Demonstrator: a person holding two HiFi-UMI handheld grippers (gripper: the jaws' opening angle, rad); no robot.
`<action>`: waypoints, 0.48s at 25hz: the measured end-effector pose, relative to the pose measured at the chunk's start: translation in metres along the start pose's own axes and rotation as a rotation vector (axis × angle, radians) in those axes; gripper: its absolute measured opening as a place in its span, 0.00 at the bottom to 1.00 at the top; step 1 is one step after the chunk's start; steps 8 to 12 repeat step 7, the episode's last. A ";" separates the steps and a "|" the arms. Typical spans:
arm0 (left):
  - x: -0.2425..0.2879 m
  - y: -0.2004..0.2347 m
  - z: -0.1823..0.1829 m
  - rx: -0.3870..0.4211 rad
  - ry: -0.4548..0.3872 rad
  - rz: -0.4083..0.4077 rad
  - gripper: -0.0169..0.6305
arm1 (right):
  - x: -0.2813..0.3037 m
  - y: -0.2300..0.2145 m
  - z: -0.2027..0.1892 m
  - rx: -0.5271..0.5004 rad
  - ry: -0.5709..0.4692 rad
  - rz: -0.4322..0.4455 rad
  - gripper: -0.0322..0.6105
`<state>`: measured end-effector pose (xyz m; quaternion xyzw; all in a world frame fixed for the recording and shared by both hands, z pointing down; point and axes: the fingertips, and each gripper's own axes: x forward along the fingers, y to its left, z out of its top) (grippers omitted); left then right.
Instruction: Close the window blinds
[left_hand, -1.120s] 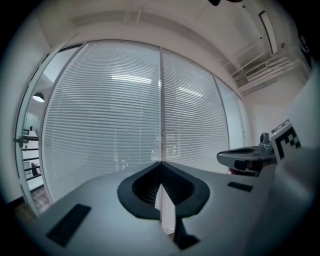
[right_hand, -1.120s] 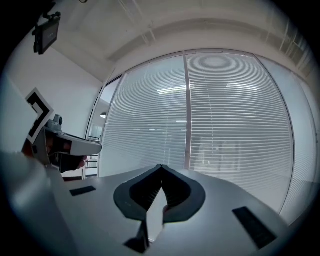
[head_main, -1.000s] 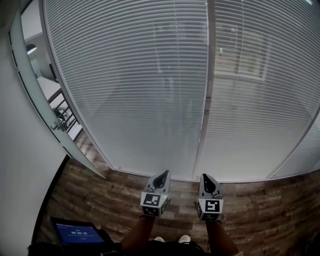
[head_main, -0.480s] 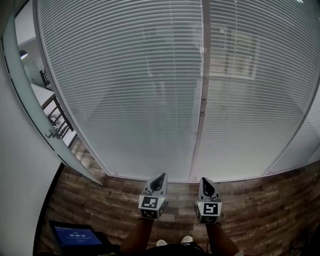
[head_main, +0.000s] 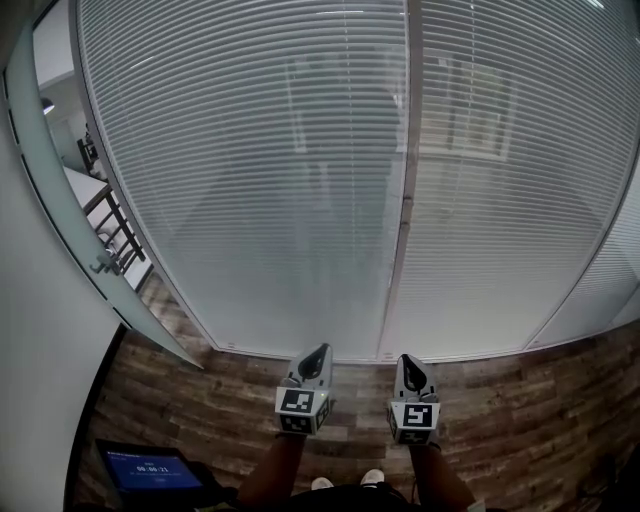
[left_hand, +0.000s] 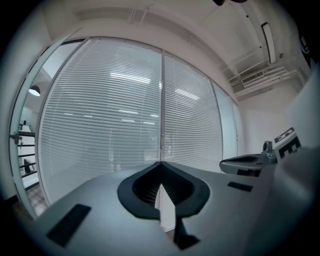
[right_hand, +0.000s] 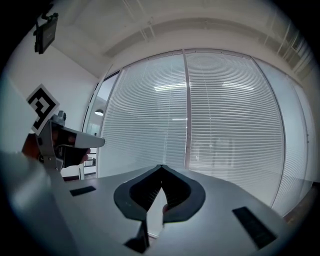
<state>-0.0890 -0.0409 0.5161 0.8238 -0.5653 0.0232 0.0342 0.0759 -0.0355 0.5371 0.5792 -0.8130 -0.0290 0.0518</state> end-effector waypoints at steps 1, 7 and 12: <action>0.000 0.000 -0.002 -0.002 0.001 -0.001 0.03 | 0.000 -0.002 0.001 0.003 0.003 -0.010 0.05; -0.009 -0.011 0.001 -0.020 -0.002 0.017 0.03 | -0.018 -0.011 0.022 0.056 0.052 -0.059 0.05; -0.009 -0.011 0.001 -0.020 -0.002 0.017 0.03 | -0.018 -0.011 0.022 0.056 0.052 -0.059 0.05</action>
